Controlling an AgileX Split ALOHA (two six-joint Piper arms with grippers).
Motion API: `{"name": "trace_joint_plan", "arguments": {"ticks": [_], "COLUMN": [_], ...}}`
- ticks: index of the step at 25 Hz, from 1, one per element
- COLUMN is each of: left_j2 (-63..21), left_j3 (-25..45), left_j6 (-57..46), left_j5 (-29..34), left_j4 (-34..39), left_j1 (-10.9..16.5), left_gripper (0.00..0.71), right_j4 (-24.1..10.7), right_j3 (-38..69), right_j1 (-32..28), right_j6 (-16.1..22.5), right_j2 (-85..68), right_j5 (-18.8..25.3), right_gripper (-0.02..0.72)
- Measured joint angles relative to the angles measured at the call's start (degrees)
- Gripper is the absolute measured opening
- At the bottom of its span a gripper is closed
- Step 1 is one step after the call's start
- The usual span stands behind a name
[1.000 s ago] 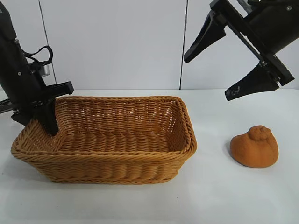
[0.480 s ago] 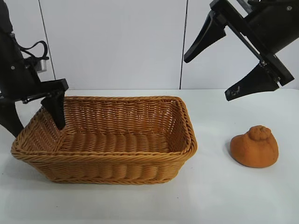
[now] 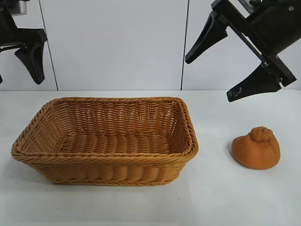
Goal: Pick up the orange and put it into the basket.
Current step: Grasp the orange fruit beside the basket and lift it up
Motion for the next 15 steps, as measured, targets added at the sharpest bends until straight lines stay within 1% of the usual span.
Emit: {"name": "trace_joint_plan", "arguments": {"ticks": [2, 5, 8, 11, 15], "left_j2": [-0.05, -0.05, -0.32, -1.33, -6.51], "left_j3": [0.00, -0.05, -0.11, 0.24, 4.40], "left_j6": [-0.05, -0.05, -0.05, -0.05, -0.05], "left_j5": [1.40, 4.00, 6.13, 6.62, 6.66], "left_j4": [0.72, 1.22, 1.08, 0.96, 0.73], "left_j1": [2.27, 4.52, 4.58, 4.16, 4.16], "left_gripper": [0.612, 0.612, 0.612, 0.612, 0.612], "right_j4": [-0.06, -0.06, -0.06, -0.11, -0.11], "right_j3": [0.00, 0.00, 0.00, 0.00, 0.00], "right_j1": [0.00, 0.00, 0.00, 0.00, 0.00], "right_j6": [0.00, 0.00, 0.00, 0.00, 0.00], "right_j2": [0.00, 0.00, 0.00, 0.00, 0.00], "right_j5": [0.00, 0.06, 0.41, 0.74, 0.91], "right_gripper": [0.683, 0.683, 0.683, 0.683, 0.683]}}
